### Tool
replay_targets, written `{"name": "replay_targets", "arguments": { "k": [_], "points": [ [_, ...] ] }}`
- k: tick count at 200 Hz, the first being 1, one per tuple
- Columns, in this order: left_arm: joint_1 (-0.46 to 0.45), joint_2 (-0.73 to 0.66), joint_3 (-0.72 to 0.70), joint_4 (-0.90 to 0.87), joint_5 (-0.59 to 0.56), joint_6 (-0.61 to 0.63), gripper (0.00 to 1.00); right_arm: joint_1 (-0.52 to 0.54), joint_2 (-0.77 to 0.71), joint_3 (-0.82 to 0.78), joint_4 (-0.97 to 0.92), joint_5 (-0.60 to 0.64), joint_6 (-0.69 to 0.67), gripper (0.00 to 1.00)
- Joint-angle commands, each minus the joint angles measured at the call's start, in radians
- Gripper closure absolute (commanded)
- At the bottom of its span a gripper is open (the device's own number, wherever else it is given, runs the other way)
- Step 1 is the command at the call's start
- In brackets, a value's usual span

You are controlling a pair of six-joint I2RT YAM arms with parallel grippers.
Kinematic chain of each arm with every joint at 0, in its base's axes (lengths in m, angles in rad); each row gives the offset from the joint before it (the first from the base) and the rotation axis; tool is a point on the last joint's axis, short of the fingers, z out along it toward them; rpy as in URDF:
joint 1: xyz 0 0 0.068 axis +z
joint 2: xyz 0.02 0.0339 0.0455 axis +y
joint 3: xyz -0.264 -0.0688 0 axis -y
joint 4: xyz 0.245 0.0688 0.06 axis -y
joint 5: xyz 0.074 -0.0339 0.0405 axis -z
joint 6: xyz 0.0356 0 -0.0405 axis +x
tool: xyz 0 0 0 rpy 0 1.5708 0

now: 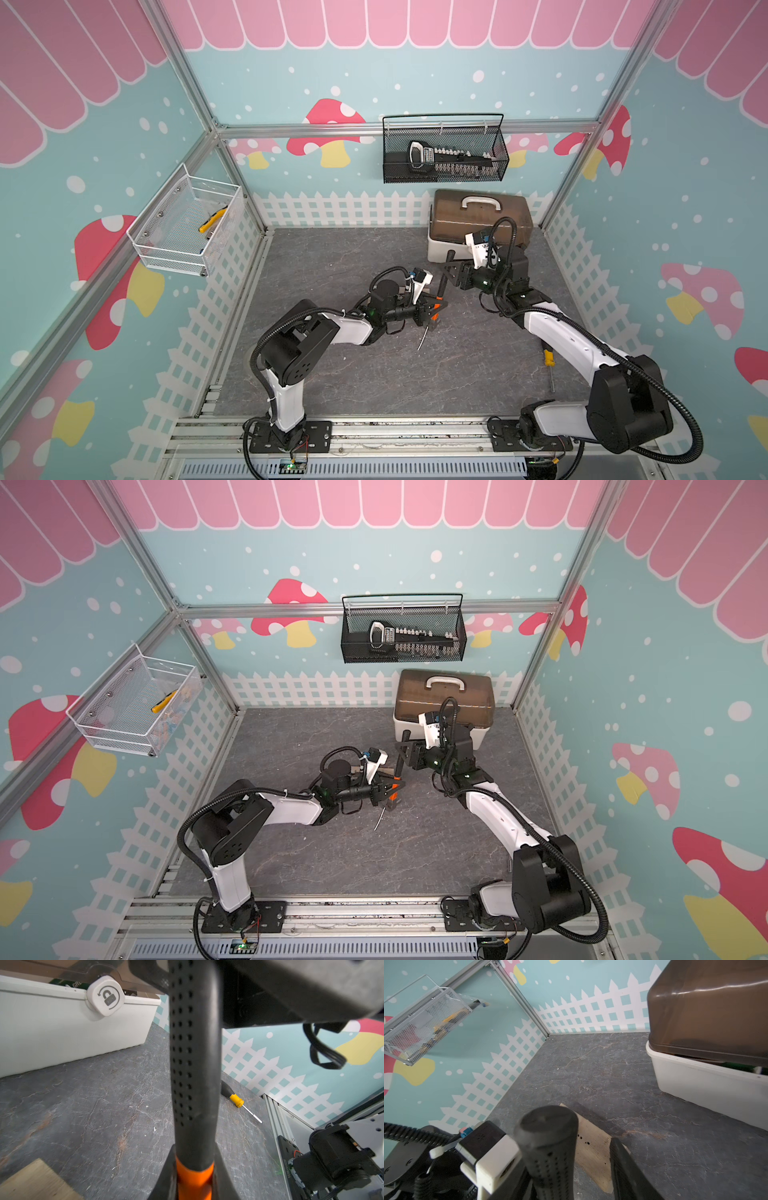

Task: Use a claw hammer to pull out a nail
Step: Adjust the hammer.

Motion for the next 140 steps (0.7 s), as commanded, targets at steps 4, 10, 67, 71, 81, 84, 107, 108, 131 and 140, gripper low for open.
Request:
{"name": "replay_targets", "arguments": {
  "k": [4, 10, 67, 71, 81, 84, 107, 108, 131, 140],
  "points": [
    [0.024, -0.06, 0.012, 0.156, 0.028, -0.035, 1.0, -0.013, 0.045, -0.02, 0.086, -0.071, 0.022, 0.5],
    [0.024, -0.061, 0.014, 0.151, 0.031, -0.035, 1.0, -0.011, 0.05, -0.029, 0.108, -0.07, 0.03, 0.5],
    [0.024, -0.054, 0.037, 0.11, 0.059, -0.031, 1.0, 0.014, 0.081, -0.066, 0.212, -0.036, 0.054, 0.55],
    [0.024, -0.053, 0.039, 0.11, 0.061, -0.032, 1.0, 0.015, 0.084, -0.067, 0.216, -0.034, 0.054, 0.55],
    [0.024, -0.05, 0.042, 0.11, 0.068, -0.035, 1.0, 0.021, 0.089, -0.066, 0.217, -0.029, 0.055, 0.55],
    [0.024, -0.049, 0.043, 0.11, 0.071, -0.035, 1.0, 0.022, 0.092, -0.065, 0.219, -0.027, 0.055, 0.55],
    [0.023, -0.046, 0.048, 0.108, 0.089, -0.039, 1.0, 0.034, 0.106, -0.063, 0.234, -0.004, 0.057, 0.55],
    [0.023, -0.046, 0.048, 0.107, 0.09, -0.039, 1.0, 0.035, 0.107, -0.063, 0.236, -0.004, 0.057, 0.55],
    [0.024, -0.047, 0.051, 0.089, 0.097, -0.033, 1.0, 0.041, 0.118, -0.054, 0.25, 0.009, 0.059, 0.57],
    [0.024, -0.045, 0.055, 0.084, 0.108, -0.034, 1.0, 0.044, 0.12, -0.054, 0.256, 0.018, 0.06, 0.58]
  ]
}}
